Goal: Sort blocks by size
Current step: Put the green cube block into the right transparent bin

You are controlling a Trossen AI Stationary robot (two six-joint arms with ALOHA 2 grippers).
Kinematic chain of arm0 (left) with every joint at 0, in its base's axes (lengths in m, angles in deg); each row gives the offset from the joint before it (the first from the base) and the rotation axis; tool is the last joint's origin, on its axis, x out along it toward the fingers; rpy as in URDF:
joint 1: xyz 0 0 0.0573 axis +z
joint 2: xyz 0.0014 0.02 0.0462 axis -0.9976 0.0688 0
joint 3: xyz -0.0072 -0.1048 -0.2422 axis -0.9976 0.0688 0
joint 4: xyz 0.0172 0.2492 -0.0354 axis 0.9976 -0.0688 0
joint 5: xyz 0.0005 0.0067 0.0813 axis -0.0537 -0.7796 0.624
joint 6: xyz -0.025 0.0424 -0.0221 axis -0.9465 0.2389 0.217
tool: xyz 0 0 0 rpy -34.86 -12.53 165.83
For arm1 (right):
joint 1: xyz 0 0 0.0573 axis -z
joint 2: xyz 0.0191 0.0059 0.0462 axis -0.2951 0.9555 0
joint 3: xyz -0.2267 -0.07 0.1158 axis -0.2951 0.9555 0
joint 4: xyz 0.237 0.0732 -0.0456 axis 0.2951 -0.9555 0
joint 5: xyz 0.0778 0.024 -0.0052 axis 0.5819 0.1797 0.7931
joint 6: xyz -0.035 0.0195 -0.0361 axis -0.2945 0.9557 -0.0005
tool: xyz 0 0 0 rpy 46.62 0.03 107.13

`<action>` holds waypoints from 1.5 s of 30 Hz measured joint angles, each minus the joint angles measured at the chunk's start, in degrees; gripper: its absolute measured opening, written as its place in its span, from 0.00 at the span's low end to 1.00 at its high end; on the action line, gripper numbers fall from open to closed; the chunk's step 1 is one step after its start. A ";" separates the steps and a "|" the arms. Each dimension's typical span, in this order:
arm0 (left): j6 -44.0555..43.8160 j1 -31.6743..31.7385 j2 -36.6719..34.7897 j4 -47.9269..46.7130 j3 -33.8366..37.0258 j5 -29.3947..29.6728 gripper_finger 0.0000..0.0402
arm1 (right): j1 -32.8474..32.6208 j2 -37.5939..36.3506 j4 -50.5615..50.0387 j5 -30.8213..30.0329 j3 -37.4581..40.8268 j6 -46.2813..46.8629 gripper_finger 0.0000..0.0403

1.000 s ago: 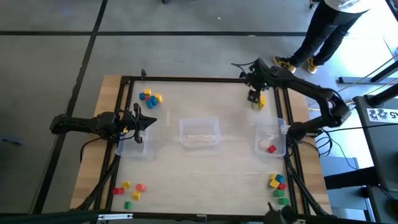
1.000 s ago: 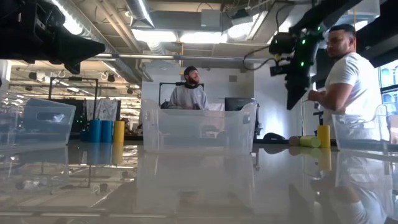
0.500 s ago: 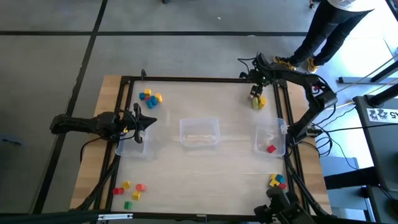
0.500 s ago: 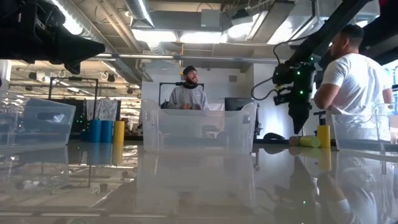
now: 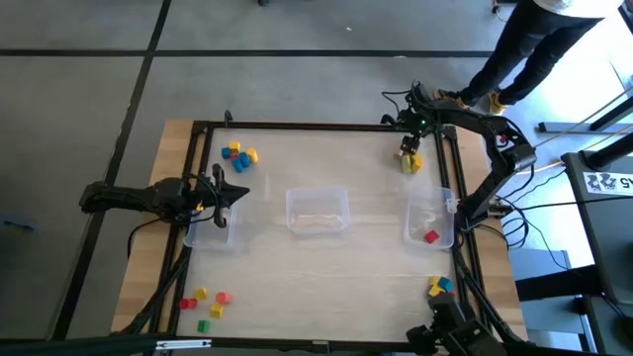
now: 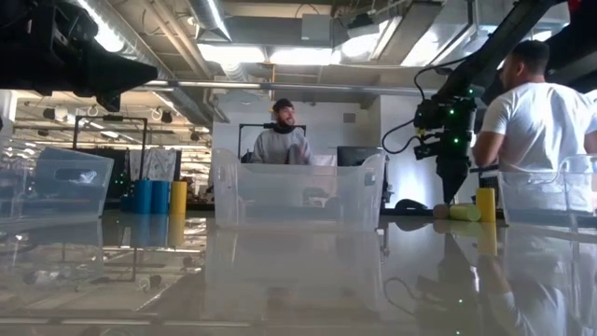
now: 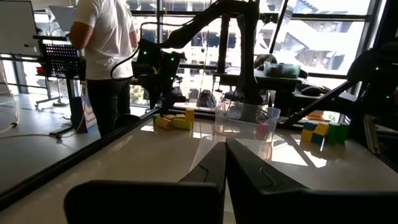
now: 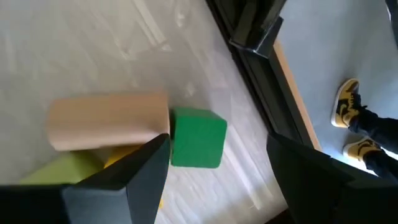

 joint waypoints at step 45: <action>0.00 0.00 -0.02 0.17 -0.01 0.01 0.01 | -1.88 -2.80 -4.11 0.87 -0.75 0.02 0.35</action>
